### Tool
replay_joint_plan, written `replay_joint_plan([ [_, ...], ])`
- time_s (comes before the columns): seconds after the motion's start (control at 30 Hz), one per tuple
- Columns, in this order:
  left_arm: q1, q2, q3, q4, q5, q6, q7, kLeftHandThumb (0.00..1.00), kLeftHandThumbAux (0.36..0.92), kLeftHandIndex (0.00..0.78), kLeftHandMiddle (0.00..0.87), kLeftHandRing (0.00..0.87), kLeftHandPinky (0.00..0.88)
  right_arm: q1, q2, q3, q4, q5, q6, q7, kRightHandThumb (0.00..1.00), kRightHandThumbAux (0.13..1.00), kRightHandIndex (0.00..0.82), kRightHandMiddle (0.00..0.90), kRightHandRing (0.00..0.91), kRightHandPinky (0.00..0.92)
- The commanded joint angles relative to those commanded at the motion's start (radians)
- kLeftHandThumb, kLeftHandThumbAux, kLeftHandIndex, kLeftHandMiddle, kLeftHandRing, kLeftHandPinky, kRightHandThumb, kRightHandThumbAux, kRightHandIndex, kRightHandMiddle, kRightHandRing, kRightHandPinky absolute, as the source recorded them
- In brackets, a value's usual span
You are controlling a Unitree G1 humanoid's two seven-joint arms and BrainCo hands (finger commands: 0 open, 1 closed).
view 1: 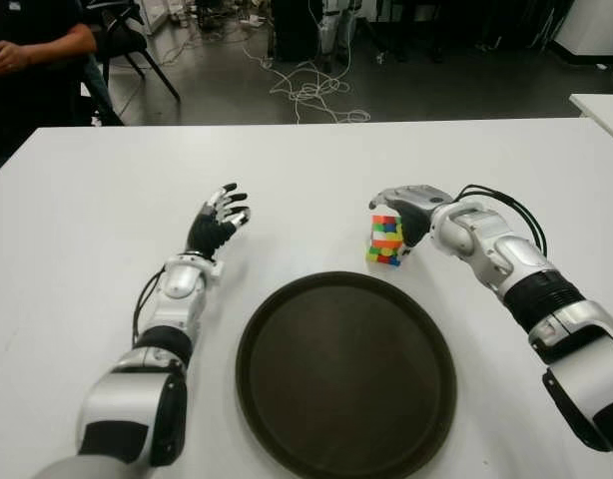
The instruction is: Pick up the Rubik's Cube and put it in the plate
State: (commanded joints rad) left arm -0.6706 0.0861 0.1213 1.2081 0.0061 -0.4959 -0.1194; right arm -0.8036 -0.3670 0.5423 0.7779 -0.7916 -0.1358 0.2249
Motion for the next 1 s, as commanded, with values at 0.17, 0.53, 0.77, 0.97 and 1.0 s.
replay_joint_plan([
  [0.17,0.001,-0.001,0.002,0.0,-0.001,-0.001,0.001,0.216,0.72,0.108,0.207,0.214,0.206,0.002,0.003,0.001,0.001,-0.005,0.012,-0.011,0.0,0.917,0.192,0.183,0.18,0.154],
  [0.53,0.002,-0.003,-0.002,0.0,0.004,-0.009,0.015,0.22,0.713,0.104,0.203,0.205,0.196,-0.008,0.003,0.01,0.002,-0.009,0.024,0.014,0.0,0.915,0.114,0.106,0.106,0.099],
  [0.77,0.002,-0.003,-0.007,-0.002,0.007,-0.013,0.013,0.218,0.716,0.105,0.197,0.203,0.197,-0.008,0.003,0.014,-0.003,-0.011,0.028,0.025,0.0,0.925,0.109,0.091,0.095,0.1],
  [0.97,0.001,-0.002,-0.009,0.0,0.009,-0.007,0.016,0.212,0.717,0.107,0.201,0.207,0.2,-0.009,0.012,0.021,0.001,-0.015,0.036,0.036,0.0,0.925,0.101,0.082,0.086,0.099],
  [1.0,0.0,-0.003,-0.009,0.0,0.009,-0.006,0.016,0.211,0.716,0.106,0.201,0.207,0.199,-0.01,0.014,0.023,0.001,-0.016,0.039,0.04,0.0,0.925,0.099,0.08,0.084,0.097],
])
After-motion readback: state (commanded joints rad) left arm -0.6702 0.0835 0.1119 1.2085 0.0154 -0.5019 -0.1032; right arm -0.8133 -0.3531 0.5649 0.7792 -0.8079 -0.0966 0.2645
